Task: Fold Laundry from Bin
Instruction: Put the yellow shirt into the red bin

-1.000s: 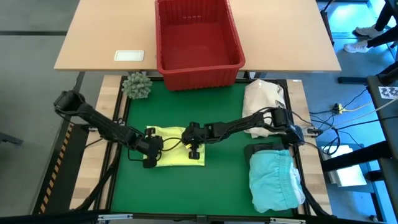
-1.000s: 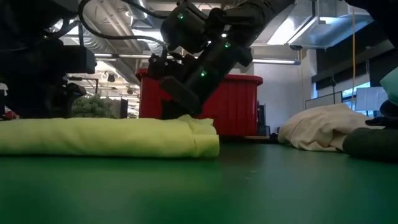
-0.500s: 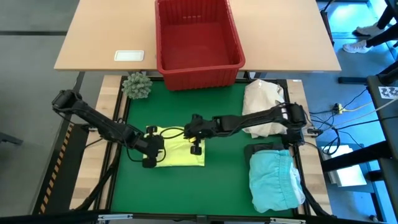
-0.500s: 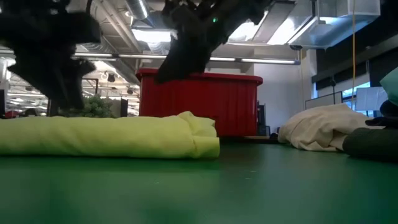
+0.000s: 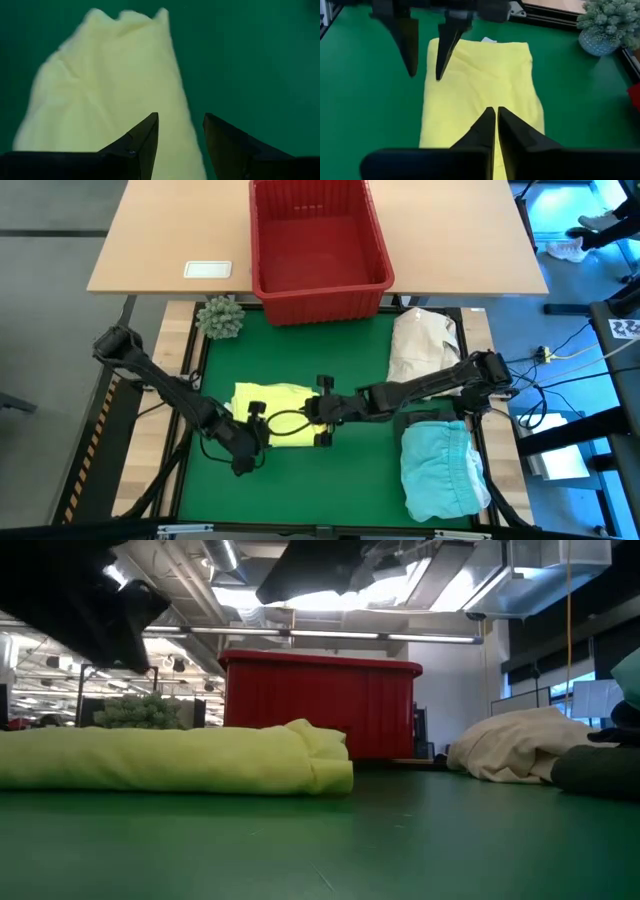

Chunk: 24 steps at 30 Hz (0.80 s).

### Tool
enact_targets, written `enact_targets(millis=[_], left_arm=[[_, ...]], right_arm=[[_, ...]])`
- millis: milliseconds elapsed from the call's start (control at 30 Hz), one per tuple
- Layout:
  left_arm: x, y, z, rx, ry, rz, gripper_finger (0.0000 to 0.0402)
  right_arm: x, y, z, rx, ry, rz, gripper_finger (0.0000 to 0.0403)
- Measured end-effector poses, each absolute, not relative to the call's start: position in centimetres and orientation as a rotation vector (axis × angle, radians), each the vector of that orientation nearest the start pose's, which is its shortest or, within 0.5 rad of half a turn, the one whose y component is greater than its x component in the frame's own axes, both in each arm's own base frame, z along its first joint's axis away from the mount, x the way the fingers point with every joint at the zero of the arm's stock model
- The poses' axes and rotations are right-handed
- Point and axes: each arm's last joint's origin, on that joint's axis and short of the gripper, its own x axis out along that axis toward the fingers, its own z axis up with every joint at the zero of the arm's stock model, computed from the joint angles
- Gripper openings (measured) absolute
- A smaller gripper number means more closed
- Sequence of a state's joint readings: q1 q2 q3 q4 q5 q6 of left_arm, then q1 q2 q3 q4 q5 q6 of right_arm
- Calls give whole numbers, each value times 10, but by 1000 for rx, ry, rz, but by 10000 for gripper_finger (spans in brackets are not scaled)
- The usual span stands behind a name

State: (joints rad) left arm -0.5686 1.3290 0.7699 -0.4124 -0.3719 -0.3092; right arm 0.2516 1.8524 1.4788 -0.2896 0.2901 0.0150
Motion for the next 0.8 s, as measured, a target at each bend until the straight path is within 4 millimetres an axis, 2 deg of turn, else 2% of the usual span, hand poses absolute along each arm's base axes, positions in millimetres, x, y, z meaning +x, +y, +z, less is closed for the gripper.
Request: enact_targets(millis=[200, 433, 633, 800], left_arm=[[230, -141, 190, 150, 939, -21, 164], [245, -146, 194, 187, 1017, 9, 207], [254, -148, 186, 205, 1094, 51, 227], [262, -153, 168, 241, 1149, 90, 234]], right_arm=[[406, 108, 260, -176, 649, -40, 13], [404, 110, 257, -173, 661, -52, 12], [390, 106, 232, -157, 658, -49, 12], [379, 95, 213, -147, 615, -58, 12]])
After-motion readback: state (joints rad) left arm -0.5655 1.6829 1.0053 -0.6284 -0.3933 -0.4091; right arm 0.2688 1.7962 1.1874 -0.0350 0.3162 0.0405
